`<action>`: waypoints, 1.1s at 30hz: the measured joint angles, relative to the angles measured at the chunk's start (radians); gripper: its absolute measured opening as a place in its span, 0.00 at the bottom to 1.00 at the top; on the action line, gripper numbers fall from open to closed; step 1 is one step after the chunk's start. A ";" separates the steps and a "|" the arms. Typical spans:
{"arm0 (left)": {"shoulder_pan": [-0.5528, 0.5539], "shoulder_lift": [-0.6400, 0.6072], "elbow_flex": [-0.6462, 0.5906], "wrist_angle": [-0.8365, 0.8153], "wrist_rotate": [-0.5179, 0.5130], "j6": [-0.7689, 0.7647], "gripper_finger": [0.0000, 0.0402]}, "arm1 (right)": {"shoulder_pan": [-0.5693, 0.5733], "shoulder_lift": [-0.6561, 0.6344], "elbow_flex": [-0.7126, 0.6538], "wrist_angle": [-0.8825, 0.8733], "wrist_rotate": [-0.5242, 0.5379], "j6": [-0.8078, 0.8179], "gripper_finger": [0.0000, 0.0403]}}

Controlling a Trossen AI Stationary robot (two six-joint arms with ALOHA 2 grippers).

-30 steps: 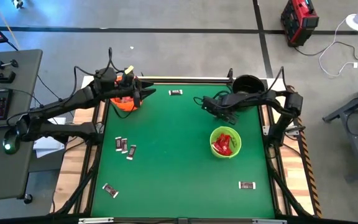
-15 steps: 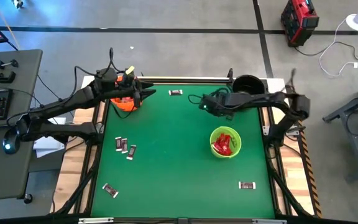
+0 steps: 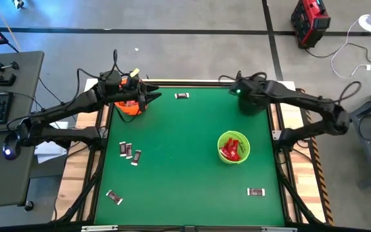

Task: Sort candy by brand, put in halloween buckets
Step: Put the brown chocolate bar into the black bucket

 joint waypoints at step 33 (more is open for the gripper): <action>0.000 0.032 0.000 -0.004 -0.024 0.000 0.51 | 0.175 -0.210 0.072 0.169 -0.577 -0.426 0.52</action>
